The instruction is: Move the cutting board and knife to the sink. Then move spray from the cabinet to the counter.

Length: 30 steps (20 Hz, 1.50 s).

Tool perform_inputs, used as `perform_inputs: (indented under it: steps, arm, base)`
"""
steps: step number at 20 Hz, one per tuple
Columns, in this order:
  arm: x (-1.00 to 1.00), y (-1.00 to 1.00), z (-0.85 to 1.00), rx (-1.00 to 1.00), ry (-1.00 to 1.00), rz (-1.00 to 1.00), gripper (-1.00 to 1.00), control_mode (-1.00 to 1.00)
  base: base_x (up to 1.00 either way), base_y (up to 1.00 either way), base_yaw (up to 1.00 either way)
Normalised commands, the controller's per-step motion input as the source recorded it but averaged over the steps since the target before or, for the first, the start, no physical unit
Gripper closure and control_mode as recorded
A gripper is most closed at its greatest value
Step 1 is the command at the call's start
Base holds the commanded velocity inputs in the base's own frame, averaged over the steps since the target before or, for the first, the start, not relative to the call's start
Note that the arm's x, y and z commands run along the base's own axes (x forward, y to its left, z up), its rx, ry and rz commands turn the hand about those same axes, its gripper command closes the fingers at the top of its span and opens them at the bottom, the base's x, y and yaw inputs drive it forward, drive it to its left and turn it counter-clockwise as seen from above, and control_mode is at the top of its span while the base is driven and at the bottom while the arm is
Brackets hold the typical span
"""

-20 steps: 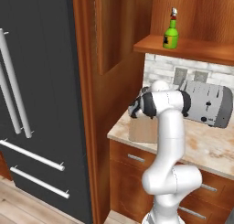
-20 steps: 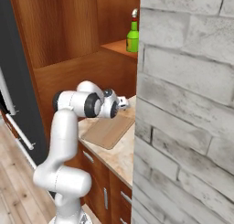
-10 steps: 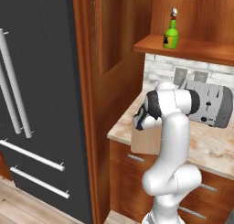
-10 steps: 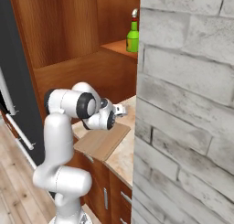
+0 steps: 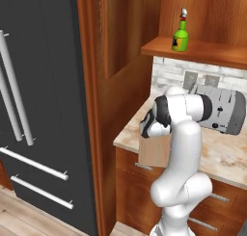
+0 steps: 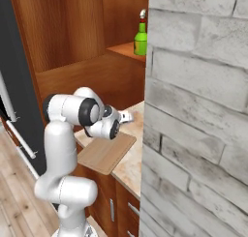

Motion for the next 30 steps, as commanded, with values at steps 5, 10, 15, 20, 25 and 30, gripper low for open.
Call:
perform_inputs:
  steps: [5, 10, 15, 20, 25, 30]
  arm:
    - [-0.22, -0.04, 0.61, 0.01, -0.07, 0.0, -1.0, -1.0]
    - [-0.63, 0.0, 0.97, 0.06, 0.0, 0.01, -1.0, -1.0]
    - [-0.41, -0.04, 0.96, 0.04, 0.0, 0.0, -1.0, -1.0]
    - [-0.67, -0.08, 0.63, 0.07, 0.04, -0.01, -1.0, -1.0]
    - [-0.77, 0.0, 0.5, 0.05, 0.09, -0.05, -1.0, -1.0]
    - [-0.76, 0.0, 0.43, 0.0, 0.03, -0.02, -1.0, -1.0]
  base:
    - [0.0, 0.0, 0.0]
    - [0.0, 0.0, 0.0]
    - [0.0, 0.0, 0.0]
    - [0.0, 0.0, 0.0]
    - [0.0, 0.0, 0.0]
    - [0.0, 0.0, 0.0]
